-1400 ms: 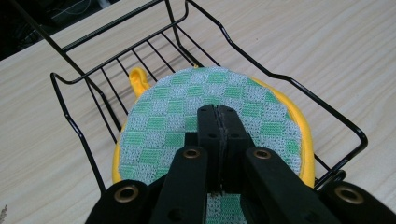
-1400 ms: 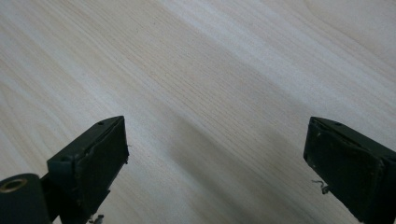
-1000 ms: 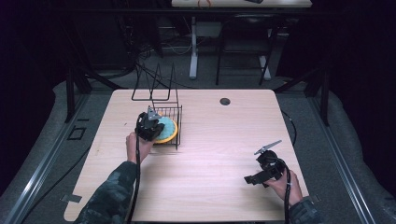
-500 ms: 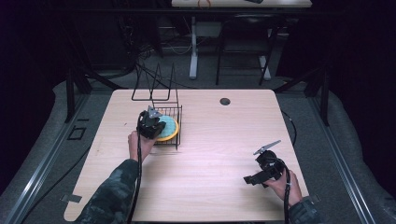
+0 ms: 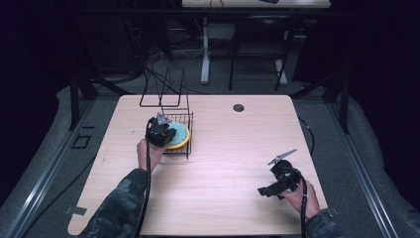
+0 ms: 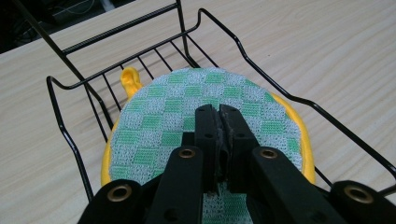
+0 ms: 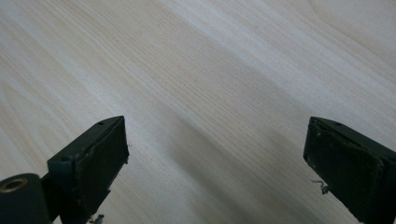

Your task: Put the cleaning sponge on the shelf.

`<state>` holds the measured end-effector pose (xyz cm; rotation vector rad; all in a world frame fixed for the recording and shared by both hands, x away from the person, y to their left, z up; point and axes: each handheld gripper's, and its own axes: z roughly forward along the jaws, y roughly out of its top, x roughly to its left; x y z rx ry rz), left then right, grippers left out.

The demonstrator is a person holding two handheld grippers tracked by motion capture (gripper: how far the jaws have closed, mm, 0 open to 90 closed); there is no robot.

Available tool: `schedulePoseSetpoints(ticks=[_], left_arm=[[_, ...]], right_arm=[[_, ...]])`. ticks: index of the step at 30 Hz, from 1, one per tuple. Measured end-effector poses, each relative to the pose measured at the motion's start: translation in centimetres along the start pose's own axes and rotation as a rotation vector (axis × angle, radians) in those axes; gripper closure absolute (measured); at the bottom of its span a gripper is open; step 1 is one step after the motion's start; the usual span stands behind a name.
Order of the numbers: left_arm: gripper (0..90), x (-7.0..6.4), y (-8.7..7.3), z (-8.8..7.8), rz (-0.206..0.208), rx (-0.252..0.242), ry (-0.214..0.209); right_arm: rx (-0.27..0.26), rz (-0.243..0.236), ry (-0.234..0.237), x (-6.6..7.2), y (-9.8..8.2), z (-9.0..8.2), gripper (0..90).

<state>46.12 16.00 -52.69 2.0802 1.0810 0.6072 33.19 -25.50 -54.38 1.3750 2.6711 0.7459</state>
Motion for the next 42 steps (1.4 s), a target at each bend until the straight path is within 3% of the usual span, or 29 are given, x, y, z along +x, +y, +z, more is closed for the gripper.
schedulePoseSetpoints(ticks=[6,13,21,32,42], left_arm=[[77.9,0.1,0.0,-0.1,-0.012,-0.007,-0.004],[41.0,0.0,-0.1,-0.5,-0.019,0.003,-0.022],[17.2,-0.7,-0.4,-1.9,-0.016,-0.002,-0.01],[7.8,-1.3,-1.6,-3.9,-0.019,-0.038,0.003],[4.9,-2.1,-2.0,-6.7,0.013,-0.02,-0.003]], right_arm=[[-0.003,0.0,0.002,0.0,0.0,0.0,5.8],[-0.006,-0.004,-0.002,0.0,-0.1,-0.1,5.8],[-0.004,-0.011,-0.007,-0.1,-0.1,-0.2,5.8],[-0.009,-0.001,-0.001,0.1,-0.1,-0.4,5.8],[-0.014,0.001,-0.007,0.1,-0.1,-0.4,5.7]])
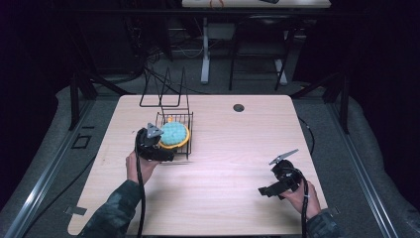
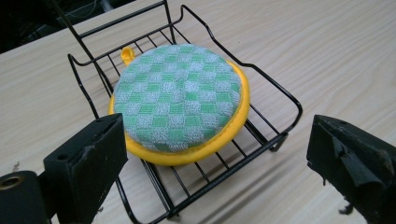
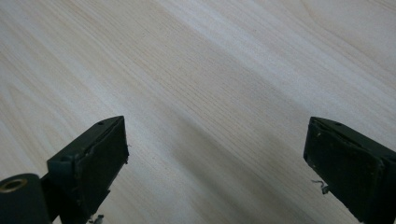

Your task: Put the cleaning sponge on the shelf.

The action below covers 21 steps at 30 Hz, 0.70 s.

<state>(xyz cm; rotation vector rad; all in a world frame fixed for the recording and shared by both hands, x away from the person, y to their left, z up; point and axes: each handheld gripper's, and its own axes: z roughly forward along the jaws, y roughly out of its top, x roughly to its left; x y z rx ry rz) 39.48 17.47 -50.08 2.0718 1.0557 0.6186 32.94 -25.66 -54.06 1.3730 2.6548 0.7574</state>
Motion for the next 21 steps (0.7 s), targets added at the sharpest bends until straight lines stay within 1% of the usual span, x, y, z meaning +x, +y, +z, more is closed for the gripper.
schedulePoseSetpoints(ticks=[4,6,8,10,13,14,15,18,21], left_arm=[[4.0,-0.3,-0.2,-1.3,0.008,0.008,0.002],[3.4,-0.4,-0.5,-1.8,0.017,0.022,0.007],[2.7,-0.5,-0.8,-2.3,0.023,0.035,0.01],[2.3,-0.5,-1.1,-2.6,0.027,0.05,0.006],[1.3,-0.3,-1.9,-3.5,0.019,0.069,0.006],[0.8,-0.2,-2.2,-3.7,0.012,0.073,0.004],[0.5,-0.2,-2.4,-3.9,0.01,0.075,0.005],[0.3,-0.2,-3.2,-4.4,0.004,0.091,0.005],[0.3,-0.1,-3.8,-4.8,0.0,0.113,-0.007]], right_arm=[[0.003,-0.003,-0.002,0.0,0.0,0.0,5.7],[0.002,0.004,0.002,0.1,0.0,0.0,5.7],[0.004,-0.003,-0.004,0.1,0.0,0.0,5.7],[0.004,-0.001,-0.004,0.1,0.0,0.0,5.7],[0.009,-0.008,-0.006,0.0,0.0,0.0,5.7],[-0.003,-0.004,-0.007,0.0,-0.1,0.0,5.7],[-0.002,0.004,-0.003,0.1,-0.1,0.0,5.7],[-0.002,0.002,-0.003,0.0,-0.1,0.0,5.7],[-0.002,0.005,-0.002,0.0,-0.2,0.0,5.7]])
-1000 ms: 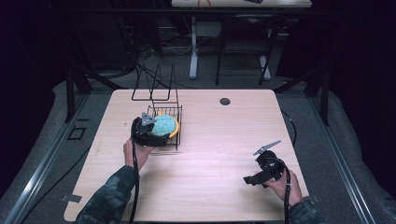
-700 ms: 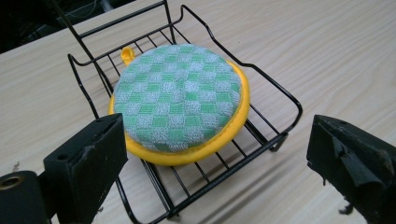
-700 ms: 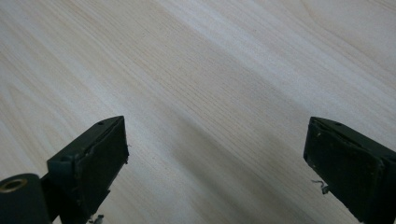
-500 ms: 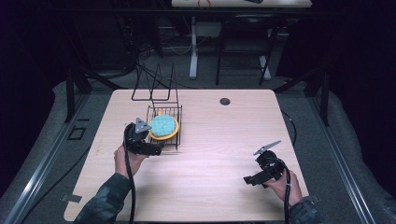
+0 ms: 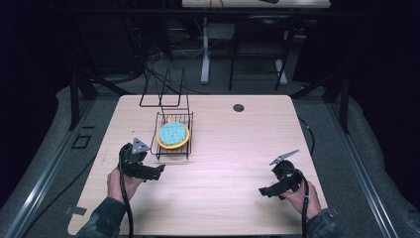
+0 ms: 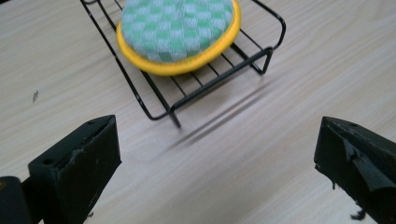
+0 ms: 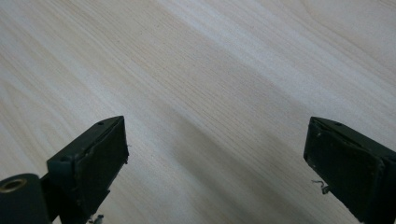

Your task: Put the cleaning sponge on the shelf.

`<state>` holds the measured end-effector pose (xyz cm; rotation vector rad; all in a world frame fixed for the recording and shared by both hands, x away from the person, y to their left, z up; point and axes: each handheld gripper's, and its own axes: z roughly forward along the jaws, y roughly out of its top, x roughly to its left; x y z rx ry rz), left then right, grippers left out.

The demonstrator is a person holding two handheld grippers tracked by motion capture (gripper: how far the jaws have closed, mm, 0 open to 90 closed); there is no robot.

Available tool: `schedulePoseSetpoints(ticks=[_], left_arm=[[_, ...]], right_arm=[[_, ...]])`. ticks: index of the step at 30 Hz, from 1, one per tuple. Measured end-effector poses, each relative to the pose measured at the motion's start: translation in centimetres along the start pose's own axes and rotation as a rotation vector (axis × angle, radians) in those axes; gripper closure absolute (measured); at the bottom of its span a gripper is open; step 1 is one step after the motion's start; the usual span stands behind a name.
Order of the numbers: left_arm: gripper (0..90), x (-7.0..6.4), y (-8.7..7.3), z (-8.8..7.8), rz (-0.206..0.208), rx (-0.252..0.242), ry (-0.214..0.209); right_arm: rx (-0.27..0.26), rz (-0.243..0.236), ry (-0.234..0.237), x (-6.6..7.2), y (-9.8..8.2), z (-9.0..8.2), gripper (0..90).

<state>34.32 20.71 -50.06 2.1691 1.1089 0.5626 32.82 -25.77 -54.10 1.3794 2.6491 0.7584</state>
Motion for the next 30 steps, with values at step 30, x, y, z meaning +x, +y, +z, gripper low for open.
schedulePoseSetpoints(ticks=[30], left_arm=[[0.2,0.6,-2.8,-0.1,-0.044,0.099,-0.058]], right_arm=[[0.006,-0.02,0.0,-0.1,-0.1,0.0,5.3]])
